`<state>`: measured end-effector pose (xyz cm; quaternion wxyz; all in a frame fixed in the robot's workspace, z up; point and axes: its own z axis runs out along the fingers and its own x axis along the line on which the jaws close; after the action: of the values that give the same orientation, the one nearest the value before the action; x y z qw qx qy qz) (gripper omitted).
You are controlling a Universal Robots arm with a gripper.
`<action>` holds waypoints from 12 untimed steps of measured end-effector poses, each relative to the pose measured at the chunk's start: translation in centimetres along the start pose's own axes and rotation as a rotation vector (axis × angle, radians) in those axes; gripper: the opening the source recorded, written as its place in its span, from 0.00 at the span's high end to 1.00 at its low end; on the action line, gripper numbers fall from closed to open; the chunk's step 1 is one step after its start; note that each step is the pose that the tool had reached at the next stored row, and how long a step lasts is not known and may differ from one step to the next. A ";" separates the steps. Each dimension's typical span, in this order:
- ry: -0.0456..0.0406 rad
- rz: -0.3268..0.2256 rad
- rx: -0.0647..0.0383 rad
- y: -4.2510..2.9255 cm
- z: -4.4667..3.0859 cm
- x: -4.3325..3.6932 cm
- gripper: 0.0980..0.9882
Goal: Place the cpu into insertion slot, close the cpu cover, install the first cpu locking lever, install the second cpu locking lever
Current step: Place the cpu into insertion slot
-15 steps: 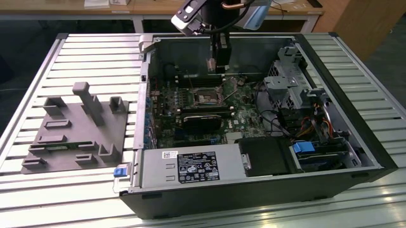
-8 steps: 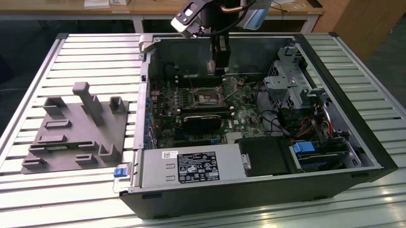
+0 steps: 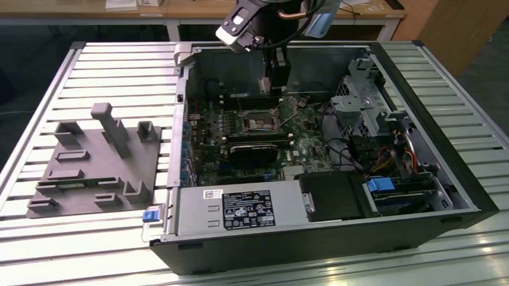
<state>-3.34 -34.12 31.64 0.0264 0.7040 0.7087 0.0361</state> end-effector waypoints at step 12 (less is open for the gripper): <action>-0.0003 0.000 0.000 -0.02 0.20 0.00 0.50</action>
<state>-3.34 -34.12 31.44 0.0266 0.7040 0.7088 0.0360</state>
